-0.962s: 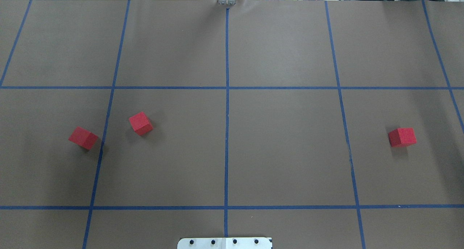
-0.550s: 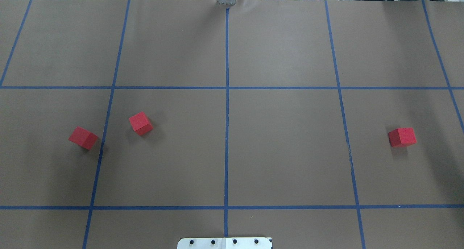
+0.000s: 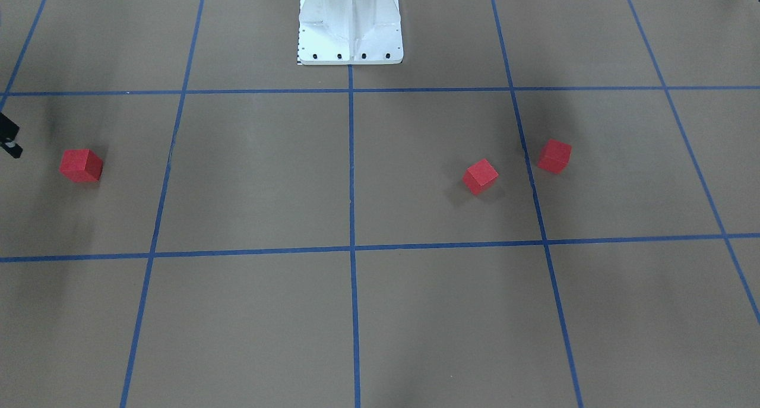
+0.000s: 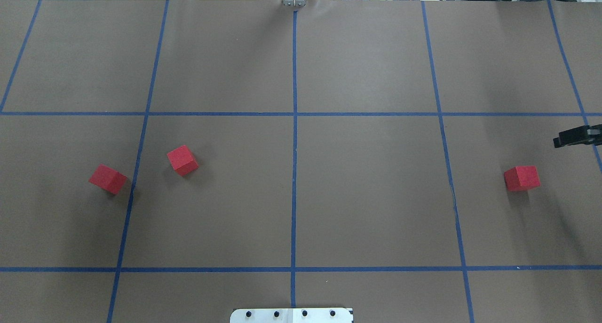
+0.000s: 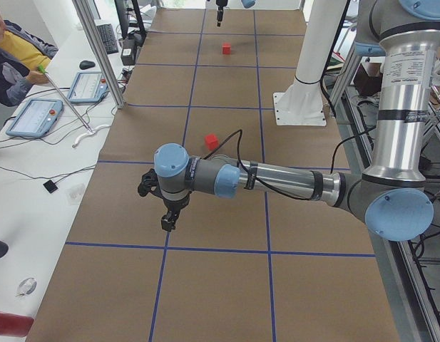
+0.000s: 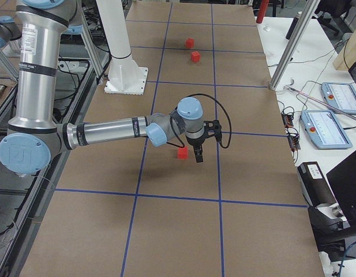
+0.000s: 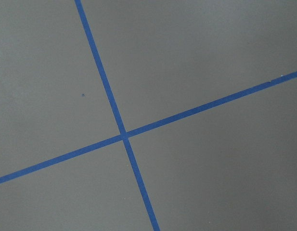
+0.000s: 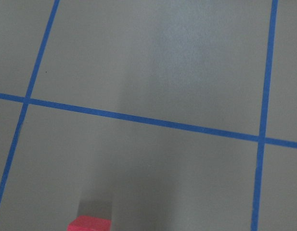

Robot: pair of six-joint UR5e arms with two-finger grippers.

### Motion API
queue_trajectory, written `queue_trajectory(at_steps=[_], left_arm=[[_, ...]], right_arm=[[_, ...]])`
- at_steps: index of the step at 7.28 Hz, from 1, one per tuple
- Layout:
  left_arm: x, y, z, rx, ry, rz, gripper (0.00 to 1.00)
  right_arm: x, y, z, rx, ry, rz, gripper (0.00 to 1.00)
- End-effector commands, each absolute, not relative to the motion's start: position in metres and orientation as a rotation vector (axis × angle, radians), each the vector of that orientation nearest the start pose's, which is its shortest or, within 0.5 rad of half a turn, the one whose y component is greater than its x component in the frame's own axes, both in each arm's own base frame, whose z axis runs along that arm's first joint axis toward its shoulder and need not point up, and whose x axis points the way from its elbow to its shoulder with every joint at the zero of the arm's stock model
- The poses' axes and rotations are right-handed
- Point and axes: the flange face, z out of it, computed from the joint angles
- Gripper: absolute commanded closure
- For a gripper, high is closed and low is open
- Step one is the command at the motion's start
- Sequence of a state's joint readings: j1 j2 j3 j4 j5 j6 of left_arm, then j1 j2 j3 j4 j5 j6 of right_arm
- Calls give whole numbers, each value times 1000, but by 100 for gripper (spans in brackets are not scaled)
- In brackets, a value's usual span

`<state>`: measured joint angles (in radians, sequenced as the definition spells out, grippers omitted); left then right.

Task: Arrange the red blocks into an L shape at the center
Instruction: 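Reach the right gripper to the lone red cube and grasp it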

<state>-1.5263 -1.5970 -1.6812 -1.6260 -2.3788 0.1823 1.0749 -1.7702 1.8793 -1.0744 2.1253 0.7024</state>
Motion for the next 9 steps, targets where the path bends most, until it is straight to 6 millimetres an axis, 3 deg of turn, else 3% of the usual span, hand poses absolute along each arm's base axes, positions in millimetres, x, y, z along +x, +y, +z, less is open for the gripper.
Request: queue_trajectory(at_steps=[1, 6, 7, 8, 9], left_arm=[[-39, -512, 578, 246, 793, 294, 0], [-39, -512, 576, 249, 793, 296, 0], [-39, -512, 576, 249, 793, 295, 0], [-39, -512, 576, 249, 793, 295, 0], [-39, -512, 576, 249, 793, 295, 0]], right_arm=[[-200, -399, 551, 163, -769, 21, 1], [-224, -391, 586, 124, -730, -24, 2], [-227, -390, 585, 137, -745, -33, 15], [-231, -388, 590, 128, -741, -41, 40], [-232, -388, 589, 127, -744, -46, 79]])
